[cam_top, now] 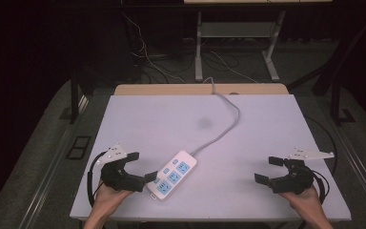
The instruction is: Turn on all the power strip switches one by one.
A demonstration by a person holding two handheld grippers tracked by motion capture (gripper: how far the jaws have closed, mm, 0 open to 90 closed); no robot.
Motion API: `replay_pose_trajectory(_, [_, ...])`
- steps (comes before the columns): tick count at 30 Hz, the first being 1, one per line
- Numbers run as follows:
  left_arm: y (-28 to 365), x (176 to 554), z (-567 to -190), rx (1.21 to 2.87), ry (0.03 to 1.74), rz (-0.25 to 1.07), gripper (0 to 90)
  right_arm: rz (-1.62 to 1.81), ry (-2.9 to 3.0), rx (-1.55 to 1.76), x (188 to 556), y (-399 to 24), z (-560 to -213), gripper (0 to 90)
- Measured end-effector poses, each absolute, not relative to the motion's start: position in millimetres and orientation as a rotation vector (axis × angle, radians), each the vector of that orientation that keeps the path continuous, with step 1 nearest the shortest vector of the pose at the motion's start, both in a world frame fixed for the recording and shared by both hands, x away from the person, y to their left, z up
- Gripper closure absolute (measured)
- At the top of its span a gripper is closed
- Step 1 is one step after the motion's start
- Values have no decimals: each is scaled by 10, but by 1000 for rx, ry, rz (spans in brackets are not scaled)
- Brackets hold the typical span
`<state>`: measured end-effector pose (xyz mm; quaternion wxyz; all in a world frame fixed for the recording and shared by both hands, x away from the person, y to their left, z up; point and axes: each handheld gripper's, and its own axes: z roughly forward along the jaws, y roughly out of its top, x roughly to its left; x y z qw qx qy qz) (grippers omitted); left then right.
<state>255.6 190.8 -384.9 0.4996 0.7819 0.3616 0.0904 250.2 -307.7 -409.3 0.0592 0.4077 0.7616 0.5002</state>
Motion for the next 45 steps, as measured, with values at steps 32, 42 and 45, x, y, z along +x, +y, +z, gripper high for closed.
replay_pose_trajectory(32, [1711, 2720, -3812, 2159, 817, 135, 0, 1495, 2332, 1227, 2509, -3056, -4116, 3])
replay_pose_trajectory(42, [1643, 2710, -3797, 2275, 745, 88, 95, 1488, 2344, 1220, 2513, -3045, -4124, 3])
replay_pose_trajectory(45, [1629, 2716, -3787, 2291, 739, 88, 143, 1487, 2347, 1221, 2511, -3042, -4125, 3])
